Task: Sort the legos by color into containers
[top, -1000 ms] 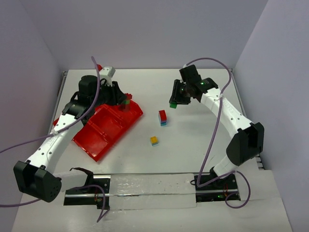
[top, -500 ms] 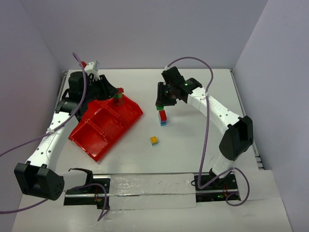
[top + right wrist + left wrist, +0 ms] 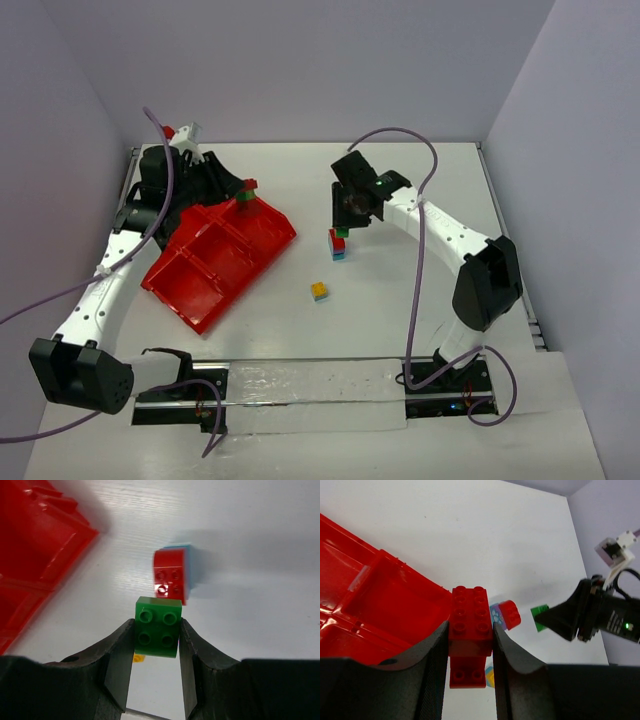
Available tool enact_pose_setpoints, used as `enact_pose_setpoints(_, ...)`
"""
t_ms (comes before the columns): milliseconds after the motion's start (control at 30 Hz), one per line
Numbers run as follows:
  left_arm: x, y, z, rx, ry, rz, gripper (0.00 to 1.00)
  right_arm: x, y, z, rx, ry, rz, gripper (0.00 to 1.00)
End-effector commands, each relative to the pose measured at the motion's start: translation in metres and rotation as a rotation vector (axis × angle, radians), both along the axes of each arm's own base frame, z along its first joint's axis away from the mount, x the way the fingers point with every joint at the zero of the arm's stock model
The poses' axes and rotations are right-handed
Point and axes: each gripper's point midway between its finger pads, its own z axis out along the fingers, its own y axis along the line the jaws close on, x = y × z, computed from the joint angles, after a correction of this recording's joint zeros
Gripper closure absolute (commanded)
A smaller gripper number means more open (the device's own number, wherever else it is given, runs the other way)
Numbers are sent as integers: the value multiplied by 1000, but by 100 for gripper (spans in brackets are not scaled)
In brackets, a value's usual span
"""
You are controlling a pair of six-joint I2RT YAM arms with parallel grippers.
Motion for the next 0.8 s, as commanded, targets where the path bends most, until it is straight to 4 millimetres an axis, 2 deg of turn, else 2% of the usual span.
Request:
enact_pose_setpoints(0,17,27,49,-34,-84,176,100,12,57,45,163,-126,78,99)
enact_pose_setpoints(33,21,40,53,-33,-78,248,100,14,74,40,172,-123,98,99)
enact_pose_setpoints(100,22,51,63,-37,-73,314,100,25,95,44,222,-141,100,99)
enact_pose_setpoints(167,23,60,72,-44,-84,371,100,35,115,33,261,-123,100,99)
enact_pose_setpoints(233,21,61,81,-57,-103,383,100,46,134,40,319,-137,104,98)
enact_pose_setpoints(300,20,64,88,-68,-115,403,100,56,152,34,349,-123,111,98)
enact_pose_setpoints(333,20,65,90,-74,-118,410,100,60,166,37,374,-125,123,97)
enact_pose_setpoints(433,19,62,91,-90,-116,398,100,69,188,17,375,-97,117,96)
enact_pose_setpoints(467,18,61,90,-93,-113,394,100,72,194,17,378,-101,114,95)
enact_pose_setpoints(533,17,59,87,-100,-106,385,100,77,202,1,369,-86,94,92)
enact_pose_setpoints(633,15,58,83,-104,-102,378,100,82,209,-3,379,-86,80,87)
enact_pose_setpoints(700,13,60,81,-103,-101,384,100,83,213,-8,376,-92,85,78)
enact_pose_setpoints(767,12,59,80,-102,-105,380,100,81,216,-8,374,-91,96,66)
